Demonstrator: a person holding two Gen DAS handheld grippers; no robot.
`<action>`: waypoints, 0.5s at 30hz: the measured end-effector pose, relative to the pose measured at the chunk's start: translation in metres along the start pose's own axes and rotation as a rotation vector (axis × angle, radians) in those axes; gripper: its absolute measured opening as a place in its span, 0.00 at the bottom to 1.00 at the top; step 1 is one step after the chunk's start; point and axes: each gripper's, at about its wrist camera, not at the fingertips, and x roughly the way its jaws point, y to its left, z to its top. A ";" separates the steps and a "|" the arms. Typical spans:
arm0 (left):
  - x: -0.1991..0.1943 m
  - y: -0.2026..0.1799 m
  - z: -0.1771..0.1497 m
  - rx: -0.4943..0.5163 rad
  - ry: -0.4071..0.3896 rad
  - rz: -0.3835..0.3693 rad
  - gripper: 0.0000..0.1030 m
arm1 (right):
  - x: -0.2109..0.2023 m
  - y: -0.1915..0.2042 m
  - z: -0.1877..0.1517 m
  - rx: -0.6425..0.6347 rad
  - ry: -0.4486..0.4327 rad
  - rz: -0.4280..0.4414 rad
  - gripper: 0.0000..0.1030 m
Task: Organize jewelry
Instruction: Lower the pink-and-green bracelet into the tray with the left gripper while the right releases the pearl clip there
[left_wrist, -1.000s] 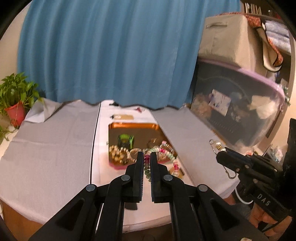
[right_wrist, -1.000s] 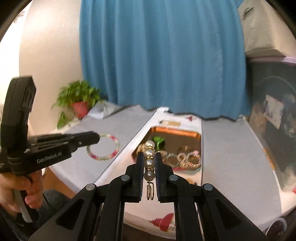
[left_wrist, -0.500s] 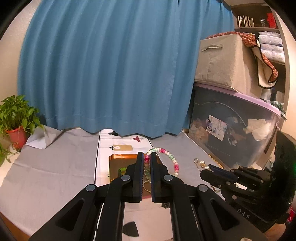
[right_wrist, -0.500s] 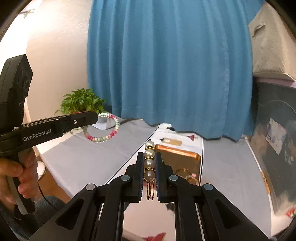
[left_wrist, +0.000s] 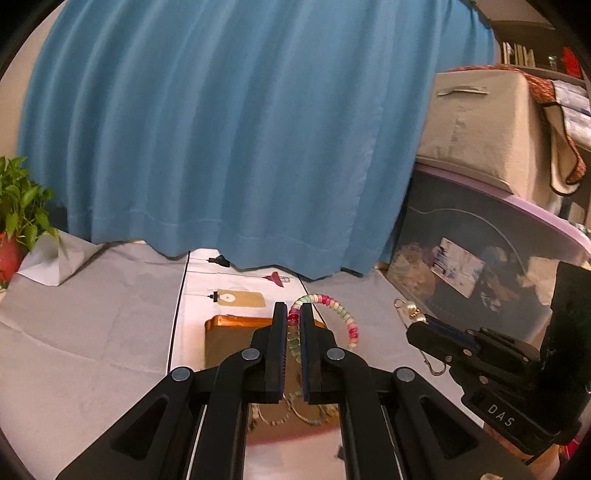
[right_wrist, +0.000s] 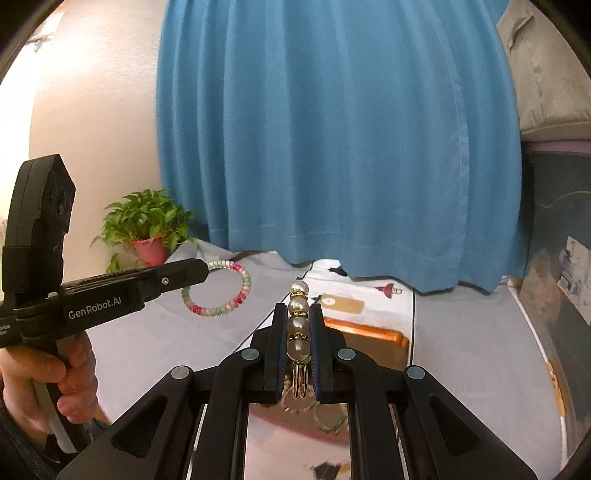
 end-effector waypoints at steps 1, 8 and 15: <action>0.008 0.004 0.000 -0.006 -0.002 0.010 0.04 | 0.009 -0.005 -0.002 -0.003 0.001 -0.004 0.11; 0.097 0.049 -0.039 -0.022 0.131 0.092 0.04 | 0.096 -0.040 -0.040 0.034 0.114 0.006 0.11; 0.151 0.089 -0.080 -0.099 0.301 0.155 0.04 | 0.155 -0.049 -0.088 0.080 0.279 -0.010 0.11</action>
